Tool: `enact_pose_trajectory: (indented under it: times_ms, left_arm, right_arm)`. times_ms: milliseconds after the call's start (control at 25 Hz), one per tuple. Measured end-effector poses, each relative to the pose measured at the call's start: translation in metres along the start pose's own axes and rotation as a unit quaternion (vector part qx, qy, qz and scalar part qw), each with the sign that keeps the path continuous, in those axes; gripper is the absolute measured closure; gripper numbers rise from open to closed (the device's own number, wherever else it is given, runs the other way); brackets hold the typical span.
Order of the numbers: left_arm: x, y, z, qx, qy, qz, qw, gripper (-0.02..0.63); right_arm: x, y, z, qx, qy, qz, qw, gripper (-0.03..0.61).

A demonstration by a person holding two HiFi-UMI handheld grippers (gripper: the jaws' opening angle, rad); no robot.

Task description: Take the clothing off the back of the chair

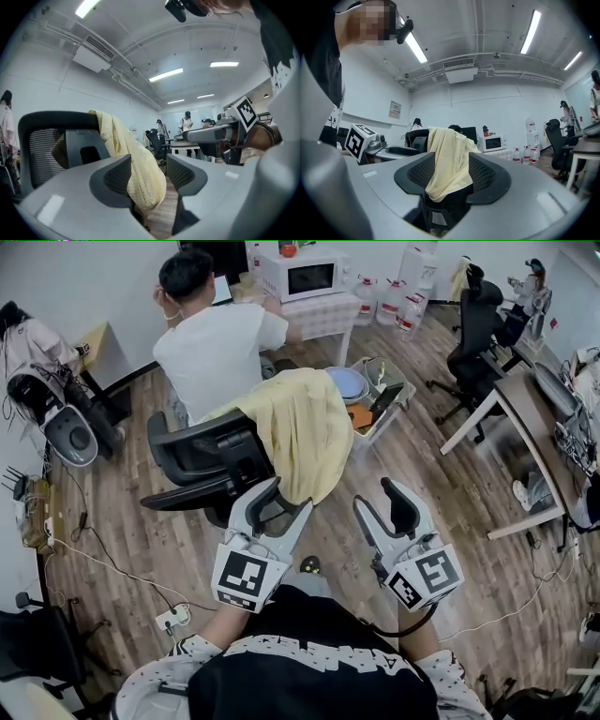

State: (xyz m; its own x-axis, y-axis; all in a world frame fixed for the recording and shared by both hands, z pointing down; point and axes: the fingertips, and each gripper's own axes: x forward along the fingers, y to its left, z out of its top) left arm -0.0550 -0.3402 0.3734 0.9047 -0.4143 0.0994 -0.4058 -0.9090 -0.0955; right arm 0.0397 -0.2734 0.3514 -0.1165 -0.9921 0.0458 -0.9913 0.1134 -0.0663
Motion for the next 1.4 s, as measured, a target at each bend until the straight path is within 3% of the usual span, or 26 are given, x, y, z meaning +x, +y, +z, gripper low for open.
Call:
enact_pose_trajectory:
  times_ms: [240,560,1120,1400]
  left_arm:
    - [0.014,0.013,-0.005,-0.023,0.017,0.031,0.9991,0.402]
    - [0.031,0.014,-0.004,-0.014,0.026,0.046,0.9985,0.414]
    - [0.067,0.002,0.006,-0.015,0.023,0.033,0.9991,0.416]
    - [0.063,0.005,-0.003,0.008,0.044,0.097,0.9943,0.417]
  right_arm:
    - [0.030,-0.011,-0.002,-0.004,0.025,0.020,0.999,0.333]
    - [0.071,-0.033,-0.017,0.001,0.049,0.037,0.998,0.313]
    - [0.142,-0.070,-0.052,-0.074,0.109,0.050,0.990,0.279]
    - [0.156,-0.074,-0.060,-0.089,0.103,0.094,0.986,0.299]
